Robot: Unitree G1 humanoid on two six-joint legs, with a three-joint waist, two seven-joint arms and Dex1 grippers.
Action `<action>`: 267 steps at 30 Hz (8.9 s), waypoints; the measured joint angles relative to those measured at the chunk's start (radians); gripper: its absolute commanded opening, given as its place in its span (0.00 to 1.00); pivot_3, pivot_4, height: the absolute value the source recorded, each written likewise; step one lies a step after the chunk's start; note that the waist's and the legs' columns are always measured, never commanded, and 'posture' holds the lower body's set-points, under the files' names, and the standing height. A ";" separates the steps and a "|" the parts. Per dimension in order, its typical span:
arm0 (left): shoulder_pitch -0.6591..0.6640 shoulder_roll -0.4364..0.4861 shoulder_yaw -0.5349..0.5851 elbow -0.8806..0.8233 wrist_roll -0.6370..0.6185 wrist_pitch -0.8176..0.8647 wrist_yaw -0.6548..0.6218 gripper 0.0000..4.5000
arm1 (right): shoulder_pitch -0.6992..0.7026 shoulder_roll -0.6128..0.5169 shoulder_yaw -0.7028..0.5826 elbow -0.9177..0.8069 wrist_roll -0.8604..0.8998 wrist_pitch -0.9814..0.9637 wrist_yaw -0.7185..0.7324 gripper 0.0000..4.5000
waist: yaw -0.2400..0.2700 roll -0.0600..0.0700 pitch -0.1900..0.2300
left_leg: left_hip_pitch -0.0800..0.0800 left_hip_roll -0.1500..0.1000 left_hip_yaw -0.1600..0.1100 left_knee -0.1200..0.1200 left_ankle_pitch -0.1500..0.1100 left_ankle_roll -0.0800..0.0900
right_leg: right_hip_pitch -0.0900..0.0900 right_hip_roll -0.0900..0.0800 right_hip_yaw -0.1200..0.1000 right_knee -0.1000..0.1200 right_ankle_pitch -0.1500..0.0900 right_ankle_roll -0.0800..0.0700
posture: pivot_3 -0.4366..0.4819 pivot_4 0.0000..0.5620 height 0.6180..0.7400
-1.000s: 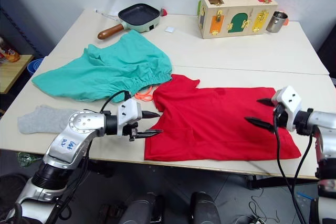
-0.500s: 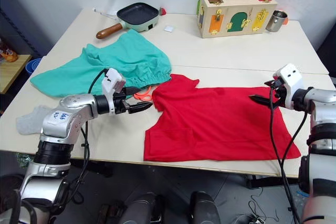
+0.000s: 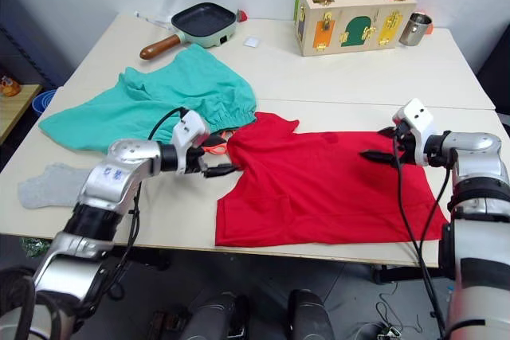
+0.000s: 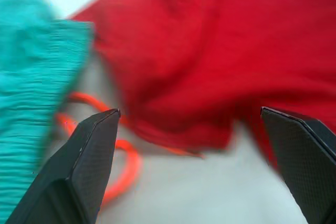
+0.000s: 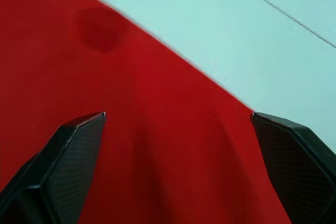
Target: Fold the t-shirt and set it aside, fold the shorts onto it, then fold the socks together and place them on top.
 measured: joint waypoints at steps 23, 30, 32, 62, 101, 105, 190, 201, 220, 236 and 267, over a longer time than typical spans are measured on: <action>0.021 -0.059 -0.116 -0.088 0.070 0.184 0.062 0.33 | 0.445 -0.022 -0.081 -0.745 0.239 0.286 -0.021 1.00 | 0.019 0.000 0.000 | 0.001 0.000 -0.001 0.005 0.000 0.001 | 0.002 -0.002 0.000 0.002 0.000 0.000 | 0.48 0.27 1.00; 0.059 -0.031 -0.087 -0.144 0.018 0.246 0.039 0.00 | 0.458 -0.013 -0.060 -0.705 0.186 0.206 -0.090 1.00 | 0.017 0.000 0.000 | 0.001 0.000 -0.001 0.005 0.000 0.001 | 0.002 -0.002 0.000 0.002 0.000 0.000 | 0.48 0.27 1.00; 0.071 0.001 -0.074 -0.172 0.009 0.262 0.034 0.00 | 0.433 0.012 -0.041 -0.629 0.126 0.148 -0.168 1.00 | 0.009 0.000 0.000 | 0.001 0.000 -0.001 0.005 0.000 0.001 | 0.002 -0.002 0.000 0.002 0.000 0.000 | 0.48 0.27 1.00; 0.318 0.341 0.231 -0.330 -0.159 0.286 -0.012 0.55 | 0.536 0.042 -0.091 -0.683 0.256 0.183 -0.210 0.09 | 0.001 0.000 0.000 | 0.003 0.001 -0.001 0.001 -0.001 -0.001 | 0.002 -0.002 0.002 0.000 -0.001 -0.002 | 0.48 0.27 1.00; -0.384 -0.159 0.022 0.549 0.011 0.177 0.134 1.00 | -0.224 0.005 0.060 0.257 -0.113 0.196 -0.298 1.00 | -0.001 0.000 0.000 | -0.015 -0.001 0.002 0.005 0.001 0.001 | -0.016 0.000 0.000 0.007 0.000 -0.001 | 0.48 0.27 1.00; -0.423 -0.185 0.056 0.643 0.010 0.164 0.144 1.00 | -0.224 -0.004 0.061 0.260 -0.133 0.179 -0.298 1.00 | 0.005 0.000 0.000 | -0.015 -0.002 0.002 0.006 0.002 0.002 | -0.015 0.000 0.000 0.007 0.000 0.000 | 0.48 0.27 1.00; -0.211 0.035 0.226 0.152 -0.242 0.439 -0.078 0.60 | 0.171 -0.271 -0.150 -0.178 0.128 0.191 0.038 1.00 | 0.006 0.000 0.000 | -0.013 -0.002 0.001 0.009 0.003 0.003 | -0.013 -0.002 0.002 0.011 0.001 0.001 | 0.48 0.27 1.00; -0.563 -0.187 0.139 0.597 -0.178 0.569 0.082 0.93 | 0.173 -0.144 -0.159 -0.296 0.171 0.155 -0.014 1.00 | 0.009 -0.001 0.000 | -0.014 -0.004 0.002 0.008 0.003 0.004 | -0.015 0.001 0.001 0.012 0.001 0.001 | 0.48 0.27 1.00; -0.700 -0.331 0.129 1.113 0.039 0.218 0.174 0.52 | 0.352 -0.123 -0.167 -0.562 0.272 0.242 -0.072 1.00 | 0.020 -0.001 0.000 | -0.014 -0.004 0.003 0.009 0.003 0.004 | -0.016 0.000 0.001 0.013 0.001 0.001 | 0.48 0.27 1.00; -0.648 -0.369 0.292 1.046 -0.027 -0.010 0.082 0.01 | 0.485 -0.079 -0.276 -0.719 0.395 0.192 -0.076 1.00 | 0.028 -0.001 0.000 | -0.014 -0.004 0.003 0.009 0.003 0.004 | -0.016 0.000 -0.001 0.013 0.001 0.001 | 0.48 0.27 1.00; -0.061 -0.100 -0.069 0.247 0.079 -0.672 -0.462 0.01 | 0.670 -0.114 -0.319 -0.751 0.409 0.217 -0.098 1.00 | 0.028 -0.001 0.000 | -0.013 -0.003 0.002 0.011 0.004 0.005 | -0.014 -0.002 0.002 0.013 0.001 0.001 | 0.48 0.27 1.00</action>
